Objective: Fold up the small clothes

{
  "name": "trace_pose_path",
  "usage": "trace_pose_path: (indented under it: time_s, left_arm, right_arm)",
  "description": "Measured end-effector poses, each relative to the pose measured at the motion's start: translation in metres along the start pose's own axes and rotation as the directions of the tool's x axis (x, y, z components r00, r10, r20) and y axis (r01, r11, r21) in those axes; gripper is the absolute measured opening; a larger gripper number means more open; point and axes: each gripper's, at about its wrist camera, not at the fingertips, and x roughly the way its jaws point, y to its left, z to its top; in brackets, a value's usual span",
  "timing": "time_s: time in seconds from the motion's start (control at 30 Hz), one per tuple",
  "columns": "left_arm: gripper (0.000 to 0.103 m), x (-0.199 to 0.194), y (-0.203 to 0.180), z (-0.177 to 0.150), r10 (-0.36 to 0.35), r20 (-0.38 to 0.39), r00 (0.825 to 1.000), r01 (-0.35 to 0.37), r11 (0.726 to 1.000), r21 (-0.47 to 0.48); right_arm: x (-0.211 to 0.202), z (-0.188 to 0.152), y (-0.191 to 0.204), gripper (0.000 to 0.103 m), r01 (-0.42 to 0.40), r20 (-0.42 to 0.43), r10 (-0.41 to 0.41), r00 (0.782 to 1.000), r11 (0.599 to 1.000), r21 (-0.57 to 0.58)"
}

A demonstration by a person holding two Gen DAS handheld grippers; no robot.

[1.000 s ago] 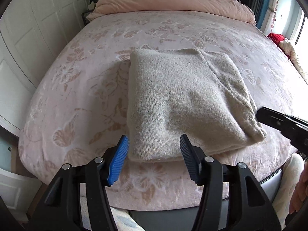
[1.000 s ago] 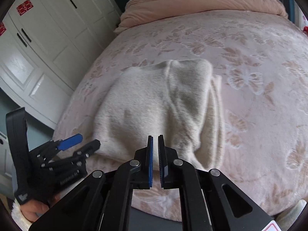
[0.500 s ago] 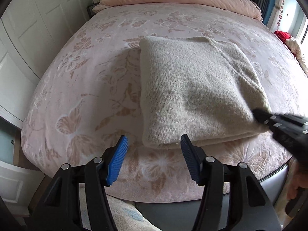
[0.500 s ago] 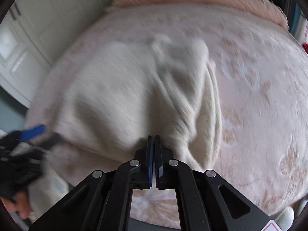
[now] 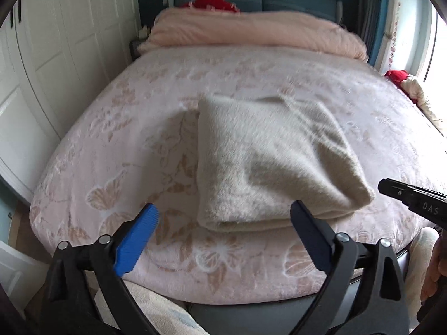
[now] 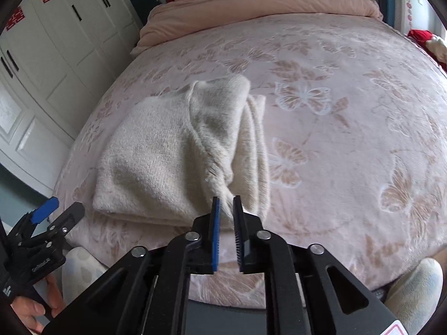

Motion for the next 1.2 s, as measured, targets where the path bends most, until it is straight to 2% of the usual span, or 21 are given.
trace_pose_path:
  time_s: [0.13, 0.2, 0.3, 0.4, 0.5, 0.73, 0.93, 1.2]
  left_arm:
    - [0.098, -0.019, -0.015, -0.005, 0.004, 0.078, 0.997, -0.007, 0.999, 0.042]
    - [0.098, -0.025, -0.02, -0.007, -0.005, 0.101, 0.995, 0.002, 0.999, 0.032]
    - [0.098, -0.031, -0.025, -0.014, -0.018, 0.119, 0.993, 0.019, 1.0, -0.008]
    - [0.098, -0.031, -0.026, -0.022, -0.024, 0.09, 0.996, 0.03, 0.997, -0.065]
    - [0.098, -0.032, -0.028, -0.03, -0.008, 0.089, 0.996, 0.017, 0.996, -0.091]
    - [0.098, -0.031, -0.047, -0.045, 0.026, 0.094, 0.995, -0.022, 0.999, -0.039]
    - [0.098, -0.028, -0.054, -0.051, 0.036, 0.073, 0.997, -0.035, 0.999, -0.013]
    - [0.098, -0.022, -0.054, -0.054, 0.031, 0.036, 0.999, -0.03, 0.999, -0.026]
  right_arm:
    - [-0.021, -0.013, -0.003, 0.045, 0.055, 0.055, -0.055, 0.997, 0.998, 0.011]
    - [-0.029, -0.02, -0.002, 0.063, 0.082, 0.095, -0.083, 0.992, 0.996, 0.02]
    - [-0.036, -0.031, 0.001, 0.072, 0.126, 0.147, -0.125, 0.981, 0.992, 0.005]
    - [-0.038, -0.042, 0.002, 0.074, 0.166, 0.164, -0.163, 0.973, 0.986, -0.006]
    - [-0.04, -0.054, 0.002, 0.077, 0.163, 0.171, -0.16, 0.972, 0.987, -0.001]
    - [-0.043, -0.067, 0.006, 0.08, 0.192, 0.214, -0.18, 0.96, 0.981, -0.039]
    - [-0.039, -0.073, 0.01, 0.082, 0.192, 0.207, -0.175, 0.962, 0.979, -0.062]
    - [-0.036, -0.075, 0.014, 0.083, 0.204, 0.207, -0.187, 0.96, 0.977, -0.066]
